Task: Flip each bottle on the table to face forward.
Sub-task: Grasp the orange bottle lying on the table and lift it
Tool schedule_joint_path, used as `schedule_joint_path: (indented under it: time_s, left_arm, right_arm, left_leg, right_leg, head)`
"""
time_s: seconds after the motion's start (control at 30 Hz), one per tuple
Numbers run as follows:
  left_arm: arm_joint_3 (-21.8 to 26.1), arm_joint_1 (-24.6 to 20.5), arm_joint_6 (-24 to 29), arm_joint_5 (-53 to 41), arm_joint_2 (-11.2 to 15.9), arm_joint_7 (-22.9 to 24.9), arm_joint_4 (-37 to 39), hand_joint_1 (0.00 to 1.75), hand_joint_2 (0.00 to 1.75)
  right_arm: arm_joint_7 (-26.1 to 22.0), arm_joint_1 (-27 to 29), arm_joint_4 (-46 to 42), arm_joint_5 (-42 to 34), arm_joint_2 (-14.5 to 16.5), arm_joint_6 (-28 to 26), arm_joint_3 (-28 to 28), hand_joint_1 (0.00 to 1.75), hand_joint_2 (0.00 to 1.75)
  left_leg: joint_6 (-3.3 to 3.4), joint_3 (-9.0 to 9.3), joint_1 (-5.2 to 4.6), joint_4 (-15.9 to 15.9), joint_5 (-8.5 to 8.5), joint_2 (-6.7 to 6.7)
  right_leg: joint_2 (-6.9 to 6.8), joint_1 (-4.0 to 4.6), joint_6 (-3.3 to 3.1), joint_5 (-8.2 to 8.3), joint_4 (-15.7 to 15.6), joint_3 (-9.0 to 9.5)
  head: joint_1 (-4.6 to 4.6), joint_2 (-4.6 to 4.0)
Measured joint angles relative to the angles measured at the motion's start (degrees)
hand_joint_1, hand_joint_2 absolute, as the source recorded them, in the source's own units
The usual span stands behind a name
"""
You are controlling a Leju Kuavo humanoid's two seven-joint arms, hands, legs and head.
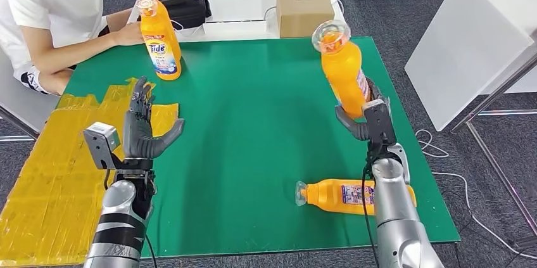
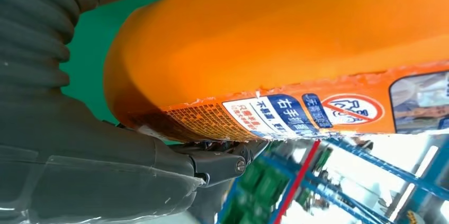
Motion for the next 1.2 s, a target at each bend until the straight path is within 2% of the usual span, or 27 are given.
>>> schedule_joint_path:
  time_s: [0.17,0.3,1.2]
  left_arm:
    - [-2.5,-2.5,-0.6,-0.8,-0.1,0.6,2.5,0.00,1.75]
    - [-3.3,-3.1,-0.6,-0.8,-0.1,0.7,3.7,0.00,1.75]
    - [-4.0,-3.9,-0.6,-0.8,-0.1,0.7,5.1,0.00,1.75]
  right_arm:
    - [-0.4,0.1,-0.4,-3.6,3.7,3.0,-0.3,1.75,1.75]
    - [-0.5,0.1,-0.4,-3.9,4.9,3.1,-0.3,1.75,1.75]
    - [-0.5,0.1,-0.4,-4.2,5.6,3.1,-0.3,1.75,1.75]
  left_leg:
    - [-0.01,0.00,0.04,0.0,0.00,0.02]
    - [-0.01,-0.03,0.03,0.0,0.00,0.01]
    - [0.00,-0.11,-0.01,0.0,0.00,-0.01]
  right_leg:
    - [0.01,0.03,0.00,0.00,0.0,-0.02]
    - [0.01,0.03,0.00,0.00,0.0,-0.02]
    - [0.00,0.00,0.00,0.00,0.0,-0.07]
  head:
    - [-0.01,0.00]
    - [0.01,0.00]
    - [0.01,0.00]
